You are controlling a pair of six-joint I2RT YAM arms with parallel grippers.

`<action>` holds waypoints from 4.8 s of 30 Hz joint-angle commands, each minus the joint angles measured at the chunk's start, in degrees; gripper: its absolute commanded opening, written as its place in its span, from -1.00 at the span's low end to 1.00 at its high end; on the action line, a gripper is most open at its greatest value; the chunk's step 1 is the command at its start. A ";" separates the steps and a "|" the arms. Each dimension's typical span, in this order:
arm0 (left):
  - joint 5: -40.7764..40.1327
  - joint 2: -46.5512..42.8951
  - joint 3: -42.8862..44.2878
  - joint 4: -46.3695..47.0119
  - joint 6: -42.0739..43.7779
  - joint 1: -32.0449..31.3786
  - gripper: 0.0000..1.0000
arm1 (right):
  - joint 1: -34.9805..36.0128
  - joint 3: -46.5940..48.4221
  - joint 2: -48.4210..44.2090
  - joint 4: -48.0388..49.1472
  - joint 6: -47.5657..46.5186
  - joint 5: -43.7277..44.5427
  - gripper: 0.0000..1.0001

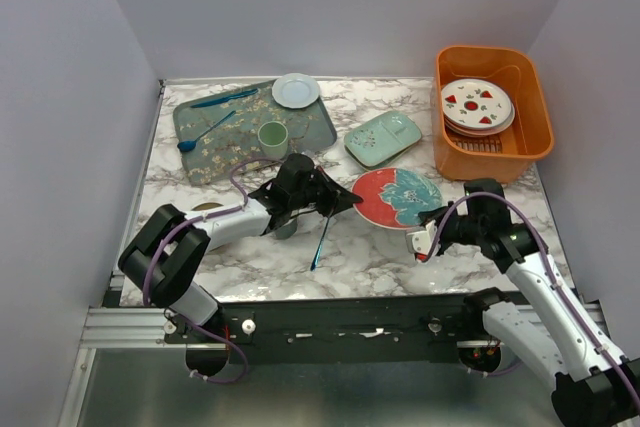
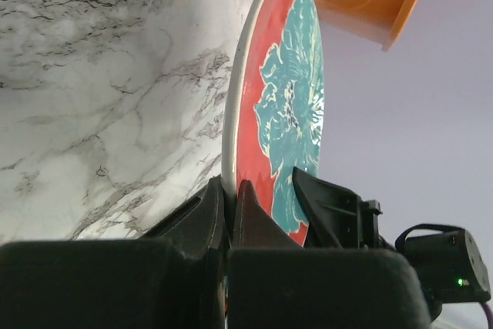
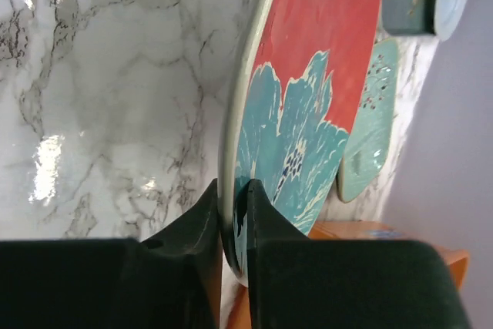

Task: Place the mixed dishes into the plastic bin
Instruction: Pick up the plate at the center of the board, then place the plate in the plastic bin.

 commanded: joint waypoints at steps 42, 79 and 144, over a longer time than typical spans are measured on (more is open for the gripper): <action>2.82 -10.32 -3.05 14.56 6.84 3.46 0.97 | 0.08 24.37 -0.98 -12.89 14.19 0.18 -0.99; -23.73 -43.64 2.75 -39.69 65.30 9.79 0.97 | -5.72 30.00 7.01 17.58 25.28 33.39 -0.99; -24.96 -49.36 -0.41 -41.89 66.79 11.55 0.97 | -22.60 45.64 57.28 35.10 9.81 25.93 -0.99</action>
